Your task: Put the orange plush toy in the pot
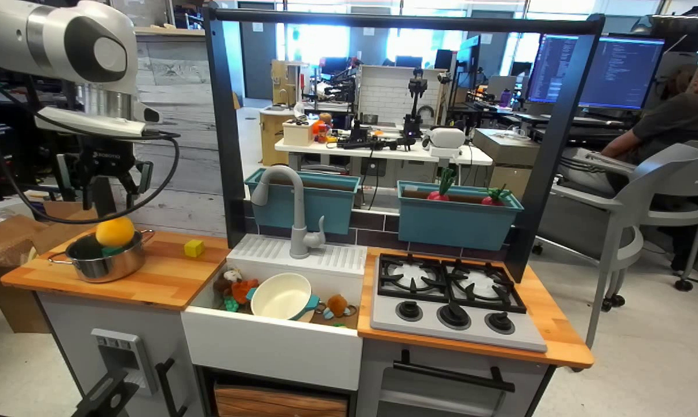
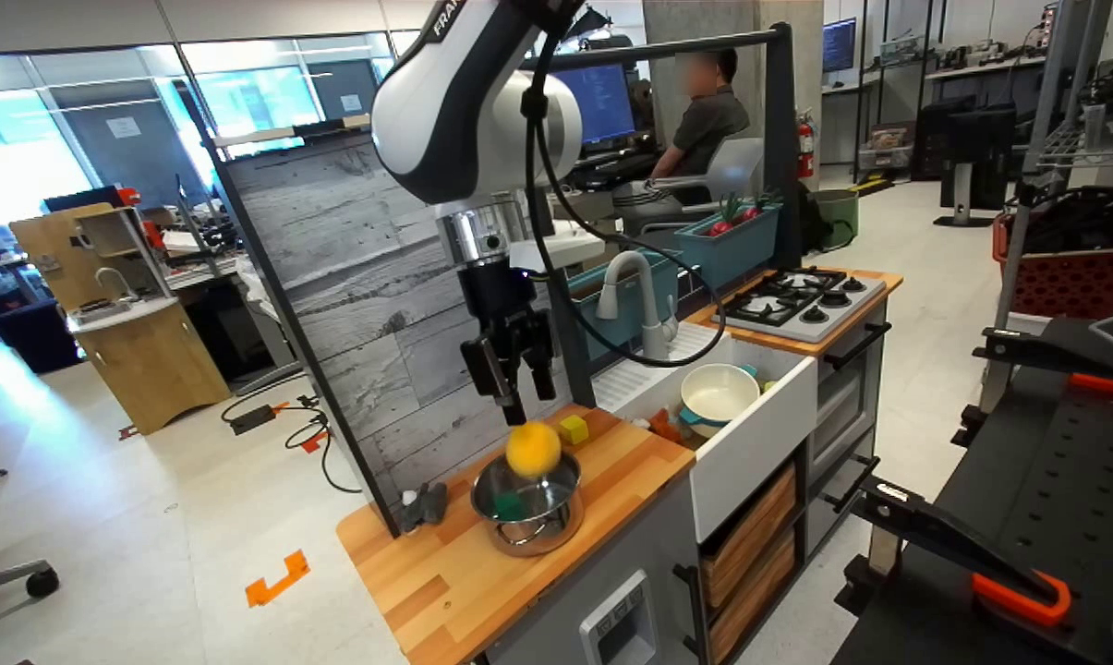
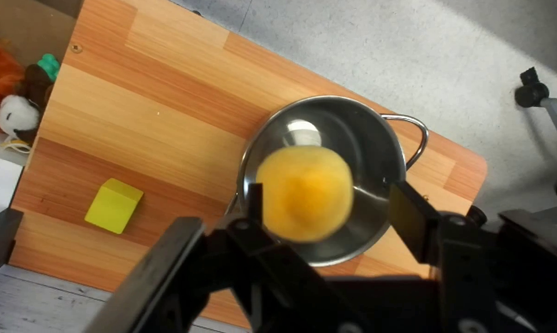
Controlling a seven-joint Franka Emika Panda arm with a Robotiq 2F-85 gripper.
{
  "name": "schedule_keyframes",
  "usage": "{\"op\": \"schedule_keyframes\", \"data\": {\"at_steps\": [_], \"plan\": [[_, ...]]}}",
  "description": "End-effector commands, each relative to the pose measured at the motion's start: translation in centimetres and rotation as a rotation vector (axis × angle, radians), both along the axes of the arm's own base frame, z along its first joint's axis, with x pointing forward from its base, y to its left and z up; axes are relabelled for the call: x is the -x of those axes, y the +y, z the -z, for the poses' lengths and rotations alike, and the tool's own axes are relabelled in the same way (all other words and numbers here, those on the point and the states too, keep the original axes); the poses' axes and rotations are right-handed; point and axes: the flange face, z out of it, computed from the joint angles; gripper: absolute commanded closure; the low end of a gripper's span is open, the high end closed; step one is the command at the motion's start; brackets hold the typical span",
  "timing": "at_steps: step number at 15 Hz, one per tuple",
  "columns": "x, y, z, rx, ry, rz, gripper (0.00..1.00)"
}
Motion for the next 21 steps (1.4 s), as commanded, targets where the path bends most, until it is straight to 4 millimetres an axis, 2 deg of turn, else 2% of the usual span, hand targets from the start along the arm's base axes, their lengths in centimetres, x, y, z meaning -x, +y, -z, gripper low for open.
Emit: {"op": "schedule_keyframes", "data": {"at_steps": [1,21], "plan": [[-0.64,0.16,-0.04,0.000,-0.012,-0.017,0.01],[-0.23,0.07,0.18,-0.001,-0.001,0.001,0.00]]}}
